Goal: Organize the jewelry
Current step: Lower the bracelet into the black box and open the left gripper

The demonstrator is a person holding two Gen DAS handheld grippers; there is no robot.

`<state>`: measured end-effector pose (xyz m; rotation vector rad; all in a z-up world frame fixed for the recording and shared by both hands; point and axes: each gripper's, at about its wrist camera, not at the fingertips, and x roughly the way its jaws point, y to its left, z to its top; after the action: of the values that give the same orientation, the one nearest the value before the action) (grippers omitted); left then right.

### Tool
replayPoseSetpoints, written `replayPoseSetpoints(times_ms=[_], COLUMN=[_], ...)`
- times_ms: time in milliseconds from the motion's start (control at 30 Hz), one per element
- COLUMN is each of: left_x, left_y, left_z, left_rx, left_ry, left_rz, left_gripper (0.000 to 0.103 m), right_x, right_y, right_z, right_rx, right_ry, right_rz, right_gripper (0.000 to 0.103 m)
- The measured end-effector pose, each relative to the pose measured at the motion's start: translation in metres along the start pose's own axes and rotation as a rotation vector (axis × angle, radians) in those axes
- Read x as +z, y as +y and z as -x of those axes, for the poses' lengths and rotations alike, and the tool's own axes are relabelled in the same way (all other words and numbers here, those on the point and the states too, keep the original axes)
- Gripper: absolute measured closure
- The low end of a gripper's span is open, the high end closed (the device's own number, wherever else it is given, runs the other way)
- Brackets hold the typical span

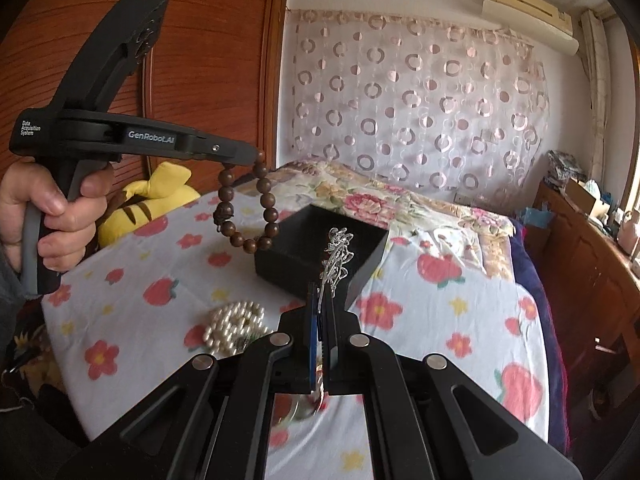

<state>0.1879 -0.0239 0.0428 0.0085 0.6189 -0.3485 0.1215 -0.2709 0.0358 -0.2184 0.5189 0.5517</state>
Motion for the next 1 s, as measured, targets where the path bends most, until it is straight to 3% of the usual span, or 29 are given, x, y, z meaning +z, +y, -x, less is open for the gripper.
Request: replayPoseSetpoints(times_ms=[367,567,733,800,933,1000], left_x=[0.029,0.013,-0.007,-0.012,-0.022,-0.027], left_y=[0.008,0.018,0.023,0.025,0.029,0.032], left_z=[-0.042,-0.083,-0.094,-0.092,-0.081,-0.076], left_rx=[0.051,0.094,0.106,0.107,0.115,0.124], left_ry=[0.027,0.101,0.132,0.13,0.117,0.109], left_rz=[-0.005,0.011,0.018,0.02,0.019,0.02], left_gripper=[0.091,0.091,0.088,0.077,0.07,0.061], right_x=[0.026,0.026,0.026,0.029,0.035,0.036], right_y=[-0.007,-0.01,-0.018,-0.022,-0.023,-0.024], right_z=[-0.044,-0.079,-0.1,-0.105,-0.116,-0.121], right_rx=[-0.001,-0.009,-0.006,-0.007,0.001,0.003], right_ry=[0.021,0.076,0.113,0.118,0.127,0.134], right_rz=[0.025,0.033,0.012,0.011,-0.001,-0.005], right_gripper=[0.101,0.101,0.101,0.101,0.101,0.101])
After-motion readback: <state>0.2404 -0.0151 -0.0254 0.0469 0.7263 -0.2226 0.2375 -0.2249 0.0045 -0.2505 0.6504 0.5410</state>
